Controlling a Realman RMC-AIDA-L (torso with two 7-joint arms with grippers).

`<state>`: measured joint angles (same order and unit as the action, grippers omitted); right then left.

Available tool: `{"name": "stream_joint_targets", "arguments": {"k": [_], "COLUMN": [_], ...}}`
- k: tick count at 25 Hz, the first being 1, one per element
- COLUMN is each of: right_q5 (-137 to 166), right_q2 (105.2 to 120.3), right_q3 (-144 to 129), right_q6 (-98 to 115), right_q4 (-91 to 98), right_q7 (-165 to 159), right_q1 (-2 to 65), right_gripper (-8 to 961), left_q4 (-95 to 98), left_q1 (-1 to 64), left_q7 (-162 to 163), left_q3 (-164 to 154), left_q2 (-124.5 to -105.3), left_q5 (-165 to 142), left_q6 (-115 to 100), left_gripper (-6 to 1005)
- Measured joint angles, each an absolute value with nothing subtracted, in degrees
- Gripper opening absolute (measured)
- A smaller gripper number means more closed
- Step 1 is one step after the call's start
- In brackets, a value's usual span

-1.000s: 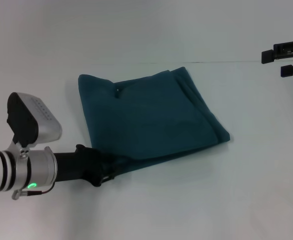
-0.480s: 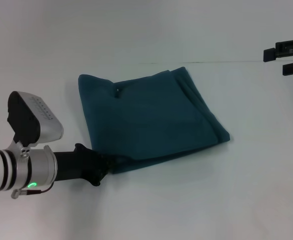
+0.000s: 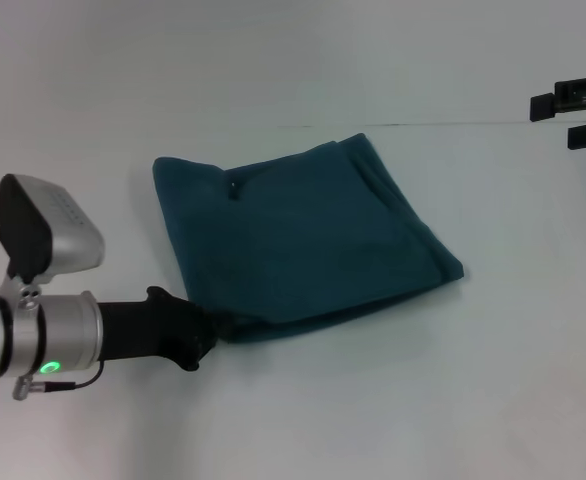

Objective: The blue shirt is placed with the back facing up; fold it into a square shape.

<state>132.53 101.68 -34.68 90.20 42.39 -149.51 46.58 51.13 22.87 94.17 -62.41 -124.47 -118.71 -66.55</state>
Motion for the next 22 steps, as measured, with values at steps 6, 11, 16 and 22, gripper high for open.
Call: {"name": "stream_joint_targets", "arguments": {"k": [6,11,16,22], "right_q5": [132.5,132.5,132.5,132.5], "right_q2": [101.70,101.73,101.77,102.02], "right_q3": [-34.7,-34.7,-34.6,-34.5], "right_q6": [90.3,90.4,90.4,90.5], "right_q4": [42.4,42.3,42.4,42.4], "right_q7": [-149.5,-149.5,-149.5,-149.5], "right_q1": [46.5,46.5,46.4,46.7], "right_gripper": [946,946,946,946], "left_q4": [51.0,48.9,47.6,47.5], "left_q1": [20.8,20.0,19.0,18.3], "left_q7": [91.5,87.6,84.7,84.5], "left_q3": [-56.9,-49.2,-41.3,-39.5], "left_q2": [-124.63,-124.38,-124.09,-123.96], "left_q5": [-117.7,-116.9,-116.8,-117.3], "left_q6": [-68.8,-73.7,-78.7,-78.6], "left_gripper": [12,13,13,12]}}
